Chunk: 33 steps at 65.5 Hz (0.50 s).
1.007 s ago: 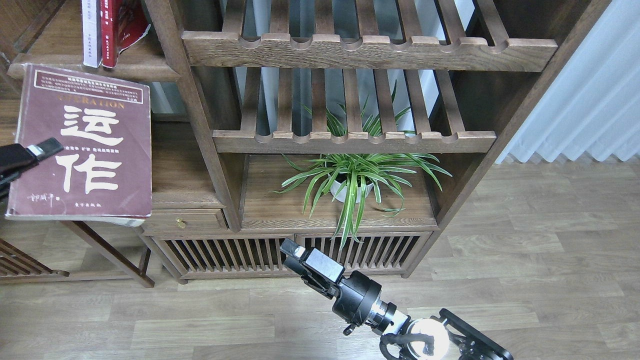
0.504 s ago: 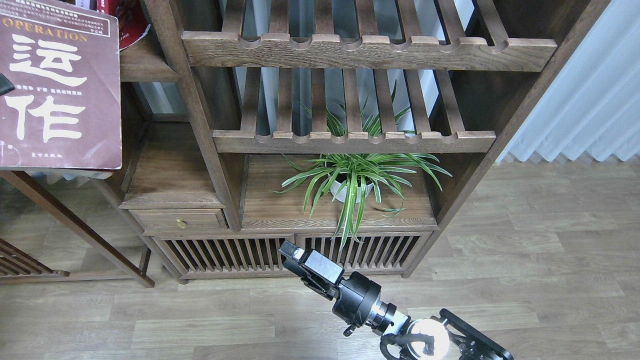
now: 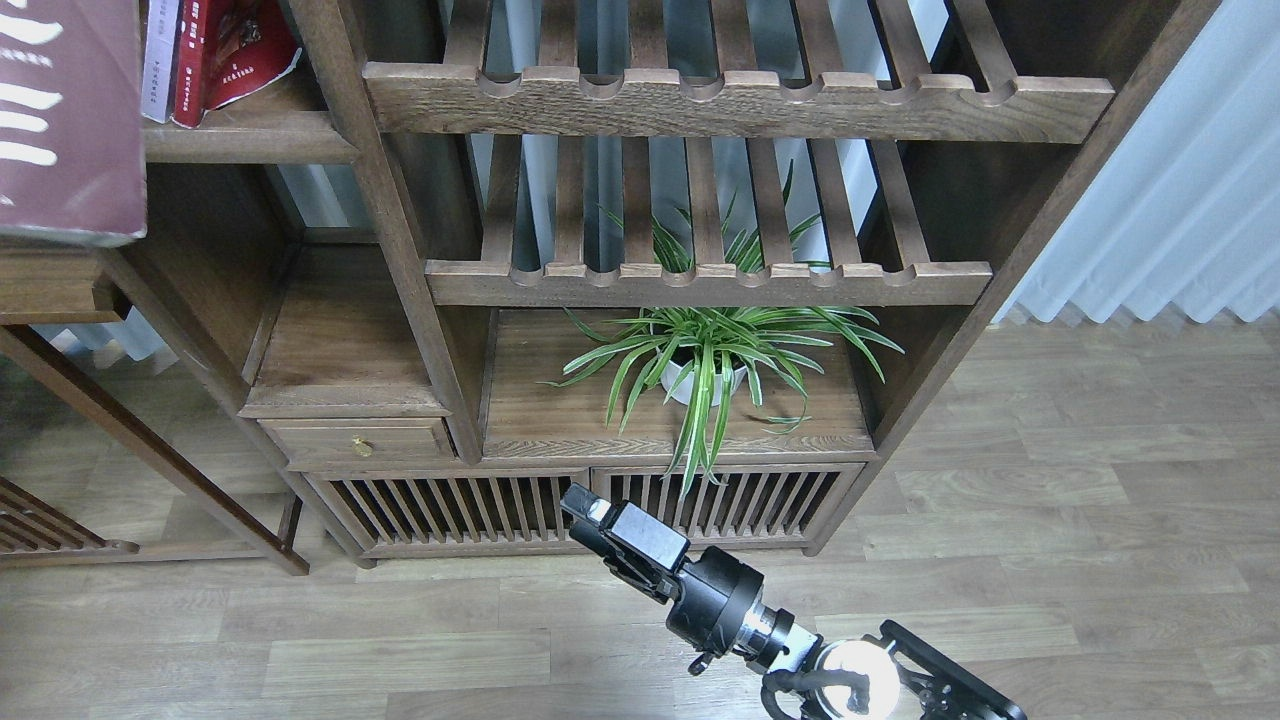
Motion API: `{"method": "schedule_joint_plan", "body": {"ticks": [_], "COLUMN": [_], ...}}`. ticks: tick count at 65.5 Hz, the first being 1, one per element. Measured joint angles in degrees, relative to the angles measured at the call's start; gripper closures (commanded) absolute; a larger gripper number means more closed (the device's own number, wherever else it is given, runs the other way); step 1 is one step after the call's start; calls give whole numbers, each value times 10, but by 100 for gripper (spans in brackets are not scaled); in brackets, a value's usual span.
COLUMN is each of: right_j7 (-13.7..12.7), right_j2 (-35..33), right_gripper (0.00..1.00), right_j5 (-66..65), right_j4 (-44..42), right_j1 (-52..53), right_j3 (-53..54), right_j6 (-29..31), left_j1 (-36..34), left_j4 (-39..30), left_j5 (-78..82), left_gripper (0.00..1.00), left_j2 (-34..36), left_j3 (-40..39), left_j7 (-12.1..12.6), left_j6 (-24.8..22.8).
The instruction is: Organize books on shelf
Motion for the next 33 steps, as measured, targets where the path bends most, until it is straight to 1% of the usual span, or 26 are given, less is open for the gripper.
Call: {"method": "schedule_joint_plan", "body": {"ticks": [16,23,33], "right_j7": [0,0,0], "right_j2": [0,0,0], "right_gripper": [0,0,0], "right_j5": [-2,-4,-5], "right_j4": [1,3,5], "right_j1": [1,1,2], "right_j3": [1,1,2], "right_j6": [0,0,0], "left_j1": [-163,-240,-373], "left_j4": [63,101,163], "left_j5": [57,90,153], "left_gripper": [90,89,90], "left_j2": [-12,-36,-76], "left_j3": [109,155,229], "left_j7": [11,14,15], "left_j6": [0,0,0]}}
